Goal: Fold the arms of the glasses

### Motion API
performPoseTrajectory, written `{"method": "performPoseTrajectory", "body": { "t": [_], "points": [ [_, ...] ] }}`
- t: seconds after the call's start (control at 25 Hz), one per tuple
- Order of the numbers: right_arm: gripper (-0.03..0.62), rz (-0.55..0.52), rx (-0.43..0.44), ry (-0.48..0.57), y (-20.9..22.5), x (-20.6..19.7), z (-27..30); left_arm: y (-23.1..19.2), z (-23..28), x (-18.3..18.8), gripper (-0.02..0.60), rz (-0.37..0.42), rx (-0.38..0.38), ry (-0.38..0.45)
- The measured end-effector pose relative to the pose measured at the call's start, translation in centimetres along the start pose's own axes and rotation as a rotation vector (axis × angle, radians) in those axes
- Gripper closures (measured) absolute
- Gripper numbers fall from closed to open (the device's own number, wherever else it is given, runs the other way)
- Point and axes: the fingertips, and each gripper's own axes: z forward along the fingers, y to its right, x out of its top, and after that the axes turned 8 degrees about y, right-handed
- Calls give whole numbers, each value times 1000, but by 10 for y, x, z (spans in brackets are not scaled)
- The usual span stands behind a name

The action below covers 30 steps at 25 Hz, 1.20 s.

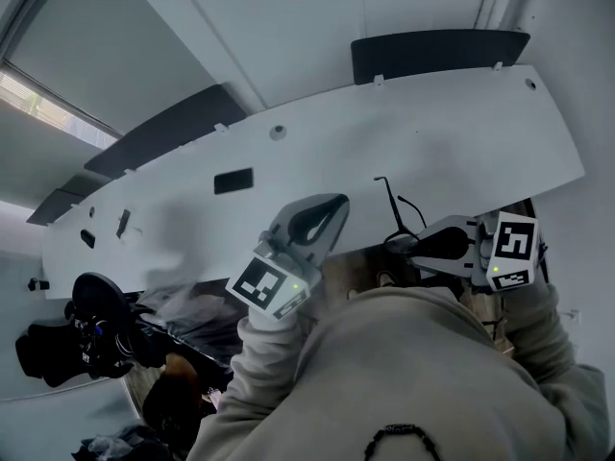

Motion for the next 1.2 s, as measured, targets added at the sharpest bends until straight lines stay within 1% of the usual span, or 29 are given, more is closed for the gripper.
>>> {"method": "performPoseTrajectory", "body": {
  "t": [0.16, 0.2, 0.28, 0.4, 0.48, 0.6, 0.72, 0.84, 0.92, 1.0, 1.08, 1.2],
  "points": [
    [536, 63, 35, 67, -9, 9, 4, -2, 5, 2, 574, 9, -12, 18],
    [536, 74, 48, 80, -12, 11, 5, -2, 5, 1, 565, 16, -19, 19],
    [536, 98, 70, 104, -18, 16, 5, 0, 8, -1, 481, 28, -35, 16],
    [536, 137, 94, 147, -22, 27, -1, 10, 18, 1, 431, 46, -73, 16],
    [536, 159, 111, 169, -23, 33, -3, 16, 23, 1, 410, 91, -104, 8],
    [536, 195, 147, 189, -29, 37, -6, 24, 27, -3, 402, 179, -137, -24],
    [536, 224, 184, 202, -36, 39, -5, 29, 31, -12, 402, 295, -166, -103],
    [536, 247, 208, 212, -41, 41, -4, 31, 36, -15, 402, 356, -158, -150],
    [536, 263, 217, 222, -41, 42, -5, 37, 40, -12, 402, 393, -160, -158],
    [536, 280, 227, 240, -42, 45, -9, 45, 46, -6, 403, 421, -171, -126],
    [536, 293, 235, 258, -44, 47, -12, 51, 50, -3, 411, 416, -178, -90],
    [536, 303, 248, 264, -49, 49, -14, 54, 51, -1, 435, 415, -179, -98]
  ]
}}
